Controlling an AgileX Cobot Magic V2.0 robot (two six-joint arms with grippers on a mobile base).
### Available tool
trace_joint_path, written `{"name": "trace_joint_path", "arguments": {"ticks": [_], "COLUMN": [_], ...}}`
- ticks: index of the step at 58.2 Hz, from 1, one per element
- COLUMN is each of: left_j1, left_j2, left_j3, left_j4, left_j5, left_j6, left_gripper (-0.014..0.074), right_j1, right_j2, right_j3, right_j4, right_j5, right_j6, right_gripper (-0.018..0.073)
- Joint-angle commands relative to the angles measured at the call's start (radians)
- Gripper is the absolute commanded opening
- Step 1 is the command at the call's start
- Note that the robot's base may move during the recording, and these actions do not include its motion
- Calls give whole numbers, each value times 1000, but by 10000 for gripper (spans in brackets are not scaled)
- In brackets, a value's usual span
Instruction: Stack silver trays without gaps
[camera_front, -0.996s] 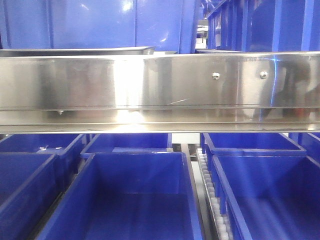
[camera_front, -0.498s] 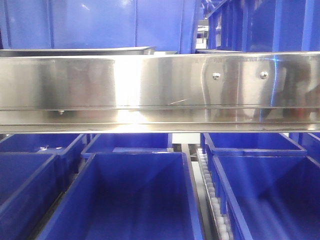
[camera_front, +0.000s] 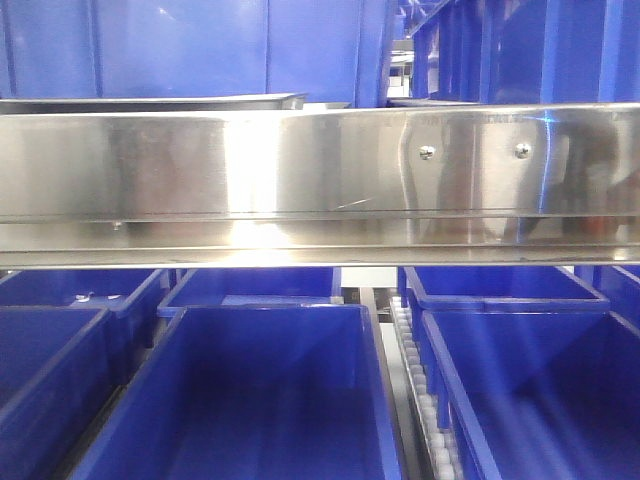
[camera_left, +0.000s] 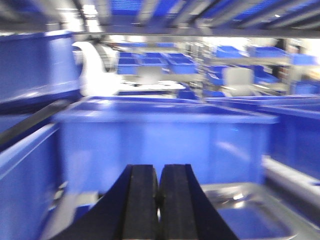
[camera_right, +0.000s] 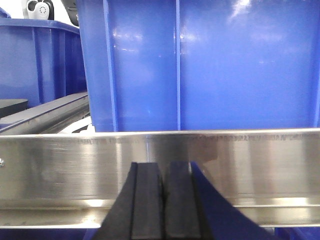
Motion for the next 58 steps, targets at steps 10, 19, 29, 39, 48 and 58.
{"name": "trace_joint_path", "arguments": {"ticks": [10,19,29,39,48,58], "left_j1": [99,145,157,157,157,157], "left_j2": [-238,-333,-333,-333,-333,-333], "left_j3": [249,388,467,491,491,491], "left_j4": [-112,-185,-174,-139,-50,-42], "left_j5": [-40,-42,-61,-63,-62,-66], "left_j6": [12,12,12,12,12,12], "left_gripper": [-9,-9,-9,-9,-9,-9], "right_j1": [3,3,3,3,3,3], "right_j2": [-4,-4,-4,-4,-4,-4], "right_j3": [-1,-1,-1,-1,-1,-1], "right_j4": [3,3,3,3,3,3], "right_j5": [-15,-15,-15,-15,-15,-15], "right_j6": [1,1,1,1,1,1], "right_gripper": [-79,-79,-79,-79,-79,-79]}}
